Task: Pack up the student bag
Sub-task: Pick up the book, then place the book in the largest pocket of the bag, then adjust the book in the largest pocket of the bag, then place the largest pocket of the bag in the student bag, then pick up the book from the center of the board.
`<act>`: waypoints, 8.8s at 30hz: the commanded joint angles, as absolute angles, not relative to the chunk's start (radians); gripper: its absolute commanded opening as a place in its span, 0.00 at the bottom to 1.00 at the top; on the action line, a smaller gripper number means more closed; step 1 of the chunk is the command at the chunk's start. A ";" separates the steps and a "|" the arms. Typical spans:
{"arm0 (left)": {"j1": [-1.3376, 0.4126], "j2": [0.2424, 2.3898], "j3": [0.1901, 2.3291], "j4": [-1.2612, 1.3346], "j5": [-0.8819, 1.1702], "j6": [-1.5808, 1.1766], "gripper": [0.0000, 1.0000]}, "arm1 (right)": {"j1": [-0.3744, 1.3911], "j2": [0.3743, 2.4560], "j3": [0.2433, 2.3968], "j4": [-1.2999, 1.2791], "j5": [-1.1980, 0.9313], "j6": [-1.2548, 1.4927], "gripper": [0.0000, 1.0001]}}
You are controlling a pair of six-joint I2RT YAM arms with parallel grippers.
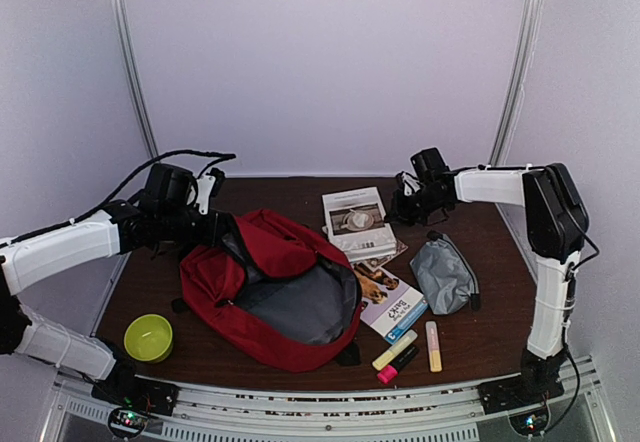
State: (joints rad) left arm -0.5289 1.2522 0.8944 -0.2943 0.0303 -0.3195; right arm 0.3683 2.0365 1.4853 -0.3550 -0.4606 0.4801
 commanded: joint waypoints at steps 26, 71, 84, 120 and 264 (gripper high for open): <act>-0.522 1.215 0.954 -0.257 0.044 -0.274 0.00 | 0.358 1.506 1.262 -0.409 -0.628 0.485 0.00; -0.741 1.093 0.957 -0.101 0.197 -0.177 0.00 | 0.727 1.820 1.350 -0.147 -0.607 0.726 0.00; -0.741 1.083 0.923 -0.134 0.106 -0.198 0.00 | 0.743 1.676 1.381 -0.570 -0.314 0.394 0.50; -0.833 1.161 1.051 -0.014 0.132 -0.201 0.00 | 0.878 1.898 1.175 0.280 -0.424 0.965 0.65; -0.755 2.394 1.712 -0.233 0.178 -0.695 0.39 | 0.464 2.213 1.511 0.152 -1.099 0.956 0.68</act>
